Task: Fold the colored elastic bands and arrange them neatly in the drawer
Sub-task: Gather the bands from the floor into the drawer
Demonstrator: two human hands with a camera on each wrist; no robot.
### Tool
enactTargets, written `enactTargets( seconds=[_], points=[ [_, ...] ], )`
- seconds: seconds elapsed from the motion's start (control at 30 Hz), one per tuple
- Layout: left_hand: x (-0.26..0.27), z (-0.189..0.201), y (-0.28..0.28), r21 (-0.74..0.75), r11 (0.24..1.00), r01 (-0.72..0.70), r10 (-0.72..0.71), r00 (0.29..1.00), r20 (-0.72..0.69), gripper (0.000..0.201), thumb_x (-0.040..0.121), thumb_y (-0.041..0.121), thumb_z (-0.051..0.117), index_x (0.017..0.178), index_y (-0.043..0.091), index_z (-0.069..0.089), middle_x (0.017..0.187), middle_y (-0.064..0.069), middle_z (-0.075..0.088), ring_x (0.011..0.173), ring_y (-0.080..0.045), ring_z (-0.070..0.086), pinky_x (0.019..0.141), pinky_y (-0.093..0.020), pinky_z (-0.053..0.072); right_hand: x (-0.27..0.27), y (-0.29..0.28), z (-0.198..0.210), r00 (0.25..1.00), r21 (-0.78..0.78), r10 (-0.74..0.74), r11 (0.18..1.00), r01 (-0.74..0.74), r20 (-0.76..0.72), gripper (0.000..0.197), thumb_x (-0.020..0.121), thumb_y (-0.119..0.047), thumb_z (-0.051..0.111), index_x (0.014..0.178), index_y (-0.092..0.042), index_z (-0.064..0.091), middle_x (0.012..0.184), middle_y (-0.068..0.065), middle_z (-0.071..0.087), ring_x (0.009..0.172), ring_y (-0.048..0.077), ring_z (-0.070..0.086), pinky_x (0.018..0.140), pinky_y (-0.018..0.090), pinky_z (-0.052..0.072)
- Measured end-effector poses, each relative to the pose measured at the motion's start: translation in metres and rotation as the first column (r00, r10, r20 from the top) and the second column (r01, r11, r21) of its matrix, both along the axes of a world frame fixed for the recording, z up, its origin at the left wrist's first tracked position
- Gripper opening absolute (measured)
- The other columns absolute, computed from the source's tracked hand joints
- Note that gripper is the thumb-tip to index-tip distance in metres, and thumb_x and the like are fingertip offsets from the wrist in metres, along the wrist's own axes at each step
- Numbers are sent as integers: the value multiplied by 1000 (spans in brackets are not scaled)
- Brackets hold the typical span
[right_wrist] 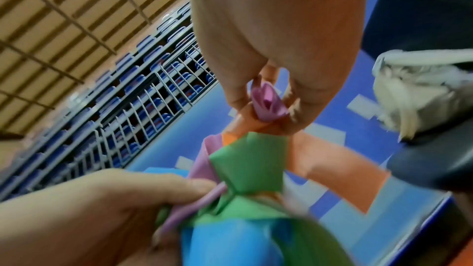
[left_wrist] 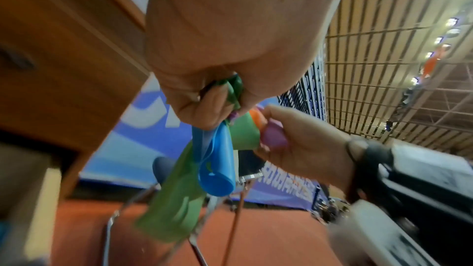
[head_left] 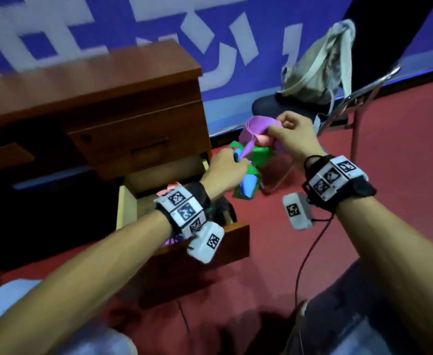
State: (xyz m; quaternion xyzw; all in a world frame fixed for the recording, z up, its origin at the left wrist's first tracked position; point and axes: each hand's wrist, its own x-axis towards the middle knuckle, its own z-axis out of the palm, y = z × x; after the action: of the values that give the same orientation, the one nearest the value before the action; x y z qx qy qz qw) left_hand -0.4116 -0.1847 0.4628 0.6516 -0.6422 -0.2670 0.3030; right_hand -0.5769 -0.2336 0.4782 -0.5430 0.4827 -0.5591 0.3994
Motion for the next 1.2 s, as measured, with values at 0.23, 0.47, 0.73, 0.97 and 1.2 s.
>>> enactTargets(
  seconds=[0.23, 0.47, 0.73, 0.97, 1.2],
  points=[
    [153, 20, 13, 45, 977, -207, 200, 971, 131, 19, 93, 28, 64, 83, 12, 65, 77, -4, 66, 76, -25, 60, 58, -32, 38, 104, 18, -35, 915, 111, 352, 935, -336, -195, 31, 78, 7, 71, 70, -15, 51, 64, 7, 55, 43, 3, 44, 45, 20, 36],
    [246, -55, 20, 223, 893, -392, 356, 916, 183, 26, 89, 35, 71, 93, 9, 68, 101, -26, 71, 95, -41, 70, 55, -29, 37, 182, -15, -70, 743, 327, 587, 805, -495, -320, 30, 80, -3, 81, 74, -17, 54, 62, 2, 60, 46, 8, 52, 47, 21, 42],
    [265, -76, 12, 494, 846, -203, -24, 910, 415, 48, 85, 48, 78, 113, 11, 64, 97, -6, 67, 82, -21, 62, 63, -28, 46, 202, -44, -90, 236, 645, 831, 544, -537, -504, 64, 88, -40, 75, 141, -26, 41, 106, 1, 67, 82, 22, 69, 71, 36, 61],
    [260, -91, 5, 541, 825, -161, -40, 939, 341, 48, 95, 40, 68, 124, 3, 57, 94, -18, 76, 64, -30, 72, 55, -32, 56, 152, -76, -101, 39, 628, 672, 709, -320, -739, 82, 78, -36, 84, 145, -19, 41, 136, 0, 56, 107, 15, 53, 85, 21, 41],
    [247, -84, -5, 477, 866, -150, -57, 919, 391, 40, 96, 36, 66, 119, 5, 57, 78, -8, 67, 61, -24, 63, 56, -32, 53, 136, -59, -131, 16, 730, 762, 625, -277, -647, 103, 74, -28, 89, 151, -20, 22, 95, -7, 61, 77, 15, 63, 63, 33, 55]
  ],
)
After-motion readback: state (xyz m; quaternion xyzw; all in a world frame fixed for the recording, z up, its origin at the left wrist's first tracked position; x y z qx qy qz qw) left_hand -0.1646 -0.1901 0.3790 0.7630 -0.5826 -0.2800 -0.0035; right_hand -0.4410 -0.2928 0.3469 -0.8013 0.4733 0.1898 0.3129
